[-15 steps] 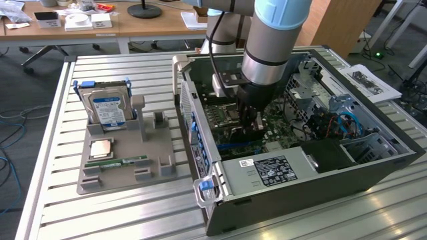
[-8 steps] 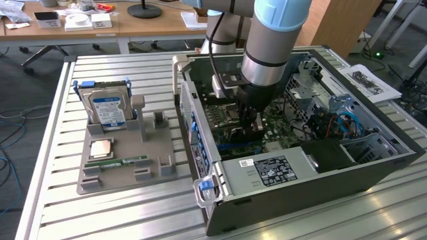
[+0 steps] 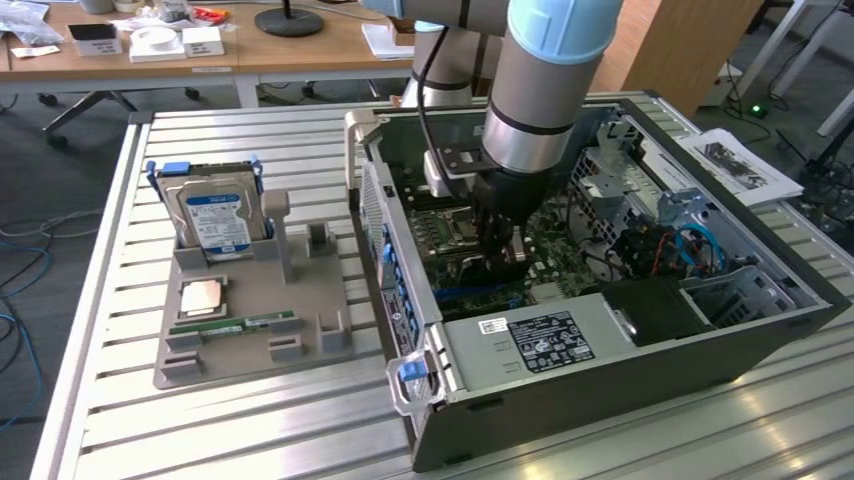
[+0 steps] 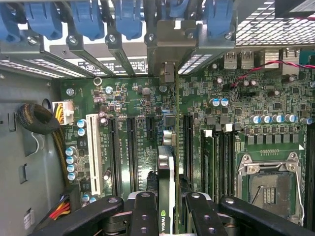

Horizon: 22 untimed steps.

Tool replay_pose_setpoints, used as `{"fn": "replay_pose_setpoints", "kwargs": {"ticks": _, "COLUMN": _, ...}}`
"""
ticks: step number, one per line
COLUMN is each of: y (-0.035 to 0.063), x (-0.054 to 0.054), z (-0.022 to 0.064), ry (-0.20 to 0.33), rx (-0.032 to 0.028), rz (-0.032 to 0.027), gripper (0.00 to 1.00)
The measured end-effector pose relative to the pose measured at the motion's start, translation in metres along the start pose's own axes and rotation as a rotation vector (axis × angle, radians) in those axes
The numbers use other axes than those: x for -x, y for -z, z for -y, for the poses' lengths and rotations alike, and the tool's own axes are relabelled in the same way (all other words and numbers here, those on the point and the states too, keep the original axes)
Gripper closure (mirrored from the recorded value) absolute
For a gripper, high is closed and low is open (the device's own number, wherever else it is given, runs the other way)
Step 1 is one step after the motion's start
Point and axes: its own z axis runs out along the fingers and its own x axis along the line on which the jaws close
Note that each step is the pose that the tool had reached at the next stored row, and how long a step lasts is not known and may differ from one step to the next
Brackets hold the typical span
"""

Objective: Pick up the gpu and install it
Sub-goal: 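Insert the gpu into the slot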

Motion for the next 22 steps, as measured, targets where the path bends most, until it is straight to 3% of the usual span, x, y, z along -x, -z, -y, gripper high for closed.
{"fn": "replay_pose_setpoints", "kwargs": {"ticks": 11, "y": 0.003, "x": 0.0002, "z": 0.0001, "ry": 0.0, "rx": 0.0001, "rz": 0.008, "gripper": 0.73}}
{"fn": "replay_pose_setpoints", "kwargs": {"ticks": 22, "y": 0.0006, "x": 0.0, "z": -0.0006, "ry": 0.0, "rx": 0.0002, "rz": 0.0081, "gripper": 0.73}}
